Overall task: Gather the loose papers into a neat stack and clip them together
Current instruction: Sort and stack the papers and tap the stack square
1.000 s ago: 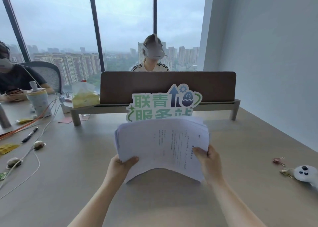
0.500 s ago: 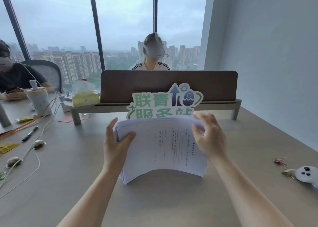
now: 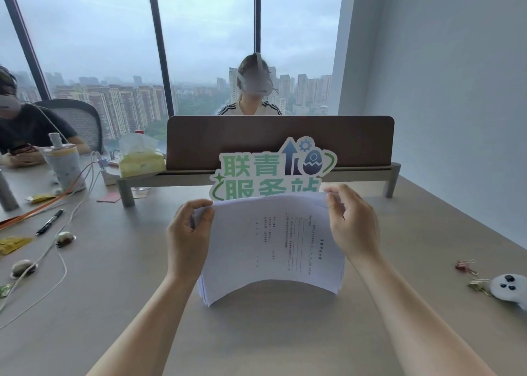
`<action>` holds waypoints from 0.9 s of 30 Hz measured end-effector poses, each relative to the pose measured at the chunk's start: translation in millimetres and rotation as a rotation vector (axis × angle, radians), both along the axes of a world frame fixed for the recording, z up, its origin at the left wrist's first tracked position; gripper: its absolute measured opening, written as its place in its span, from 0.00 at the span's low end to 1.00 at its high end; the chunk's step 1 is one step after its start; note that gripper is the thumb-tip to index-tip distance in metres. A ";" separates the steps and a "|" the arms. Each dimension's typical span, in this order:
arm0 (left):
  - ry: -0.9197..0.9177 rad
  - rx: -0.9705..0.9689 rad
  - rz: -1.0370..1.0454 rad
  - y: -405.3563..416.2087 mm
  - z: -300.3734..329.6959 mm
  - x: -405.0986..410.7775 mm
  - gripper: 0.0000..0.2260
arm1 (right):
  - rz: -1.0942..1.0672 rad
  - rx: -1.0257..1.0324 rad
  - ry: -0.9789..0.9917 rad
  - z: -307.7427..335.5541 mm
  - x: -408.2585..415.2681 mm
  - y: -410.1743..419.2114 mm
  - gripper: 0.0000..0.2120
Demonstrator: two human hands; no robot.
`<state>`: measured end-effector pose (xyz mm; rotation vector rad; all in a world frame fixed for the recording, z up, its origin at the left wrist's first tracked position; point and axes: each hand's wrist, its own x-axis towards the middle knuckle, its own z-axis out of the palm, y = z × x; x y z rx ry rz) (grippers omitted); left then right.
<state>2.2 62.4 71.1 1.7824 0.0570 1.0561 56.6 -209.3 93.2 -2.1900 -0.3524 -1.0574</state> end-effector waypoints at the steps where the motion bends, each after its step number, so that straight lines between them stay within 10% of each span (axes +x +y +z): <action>1: -0.006 -0.017 -0.004 1.3 -1.8 0.4 0.06 | -0.003 0.013 -0.014 0.6 -0.1 -0.4 0.05; 21: 0.207 -0.326 -0.261 6.6 -8.6 -2.2 0.28 | 0.377 0.481 0.322 -37.9 -6.4 -28.2 0.19; 27: 0.317 -0.439 -0.270 0.6 -21.4 0.1 0.07 | 0.490 0.676 0.606 -50.7 -9.8 -15.0 0.06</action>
